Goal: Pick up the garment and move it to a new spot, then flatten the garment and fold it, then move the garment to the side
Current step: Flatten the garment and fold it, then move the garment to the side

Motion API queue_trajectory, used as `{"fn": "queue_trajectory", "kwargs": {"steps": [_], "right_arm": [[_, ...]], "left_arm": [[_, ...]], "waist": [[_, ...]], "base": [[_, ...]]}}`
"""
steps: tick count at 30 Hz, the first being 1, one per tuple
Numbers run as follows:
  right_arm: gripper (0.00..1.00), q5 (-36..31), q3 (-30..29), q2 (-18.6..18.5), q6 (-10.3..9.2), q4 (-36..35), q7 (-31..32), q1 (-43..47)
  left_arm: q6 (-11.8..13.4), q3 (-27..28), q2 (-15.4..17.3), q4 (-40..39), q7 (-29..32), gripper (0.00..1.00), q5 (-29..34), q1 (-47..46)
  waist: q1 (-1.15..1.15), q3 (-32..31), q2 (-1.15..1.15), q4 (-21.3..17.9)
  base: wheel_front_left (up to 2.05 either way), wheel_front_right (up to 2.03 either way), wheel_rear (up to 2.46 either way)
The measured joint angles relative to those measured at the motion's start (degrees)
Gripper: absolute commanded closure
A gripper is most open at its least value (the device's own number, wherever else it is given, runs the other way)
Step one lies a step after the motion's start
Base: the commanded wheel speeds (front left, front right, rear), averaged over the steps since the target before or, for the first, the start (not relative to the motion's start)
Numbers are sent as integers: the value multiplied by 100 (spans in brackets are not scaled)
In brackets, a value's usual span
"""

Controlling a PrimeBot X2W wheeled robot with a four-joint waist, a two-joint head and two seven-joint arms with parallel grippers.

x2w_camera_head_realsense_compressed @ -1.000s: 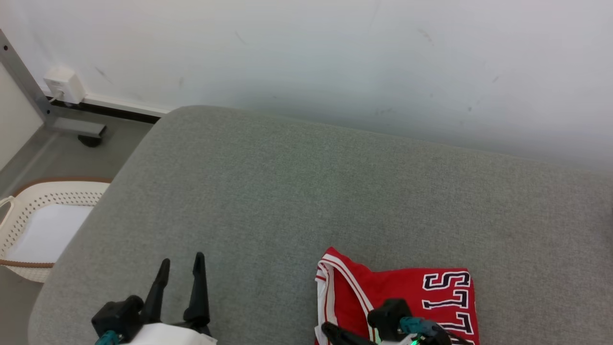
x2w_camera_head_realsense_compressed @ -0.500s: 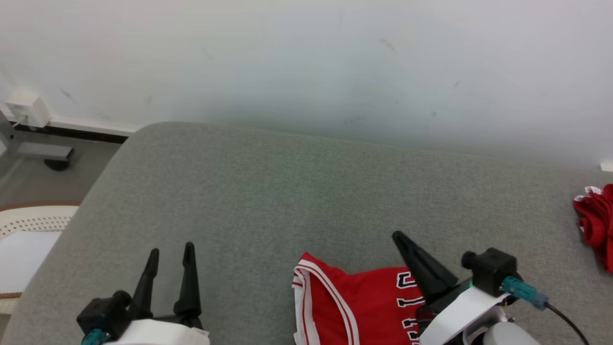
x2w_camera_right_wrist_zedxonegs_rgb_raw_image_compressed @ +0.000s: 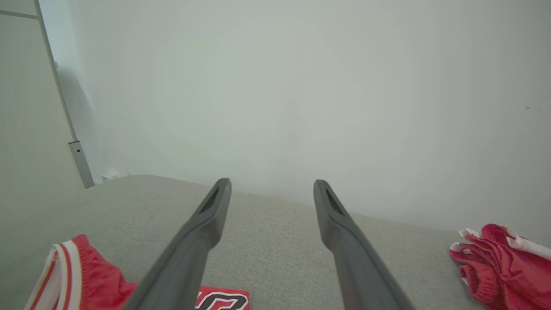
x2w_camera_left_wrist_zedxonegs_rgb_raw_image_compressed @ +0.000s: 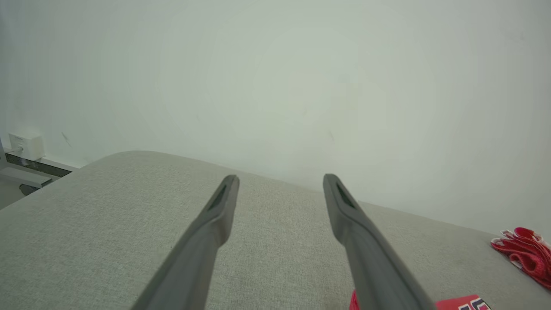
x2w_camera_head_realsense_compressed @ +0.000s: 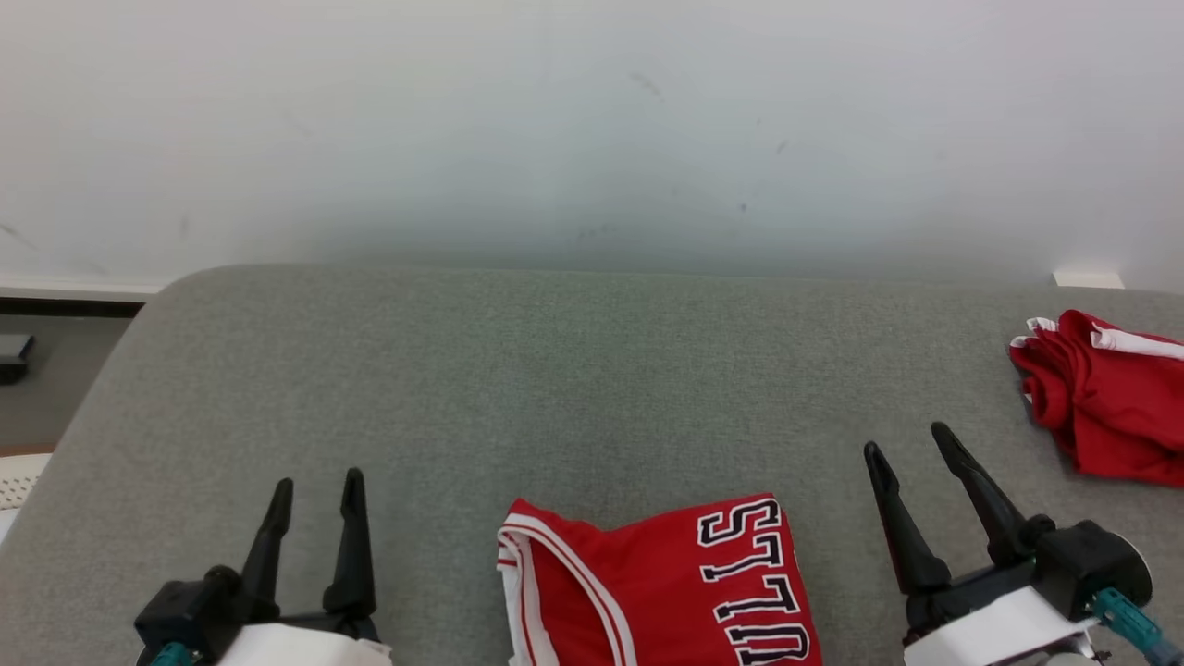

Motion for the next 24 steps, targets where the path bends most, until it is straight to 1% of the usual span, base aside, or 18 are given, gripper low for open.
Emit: {"fn": "queue_trajectory", "kwargs": {"steps": [8,11,16,24], "right_arm": [[0,-437,-764,313,0,-30,-62,671],[0,-505,-938,434,0,-65,-63,781],[0,-572,-969,533,0,-79,-67,798],[0,-589,-873,546,0,48,-68,795]], "left_arm": [[-113,-58,0,96,0,0,250,10],[-142,-58,1,144,0,0,300,10],[-189,-77,1,216,0,0,333,9],[-225,-126,0,266,0,0,358,-2]], "waist": [[0,9,0,-155],[0,16,0,-175],[0,24,0,-189],[0,14,0,-121]], "base": [[0,0,0],[0,0,0],[0,0,0],[0,0,0]]}}
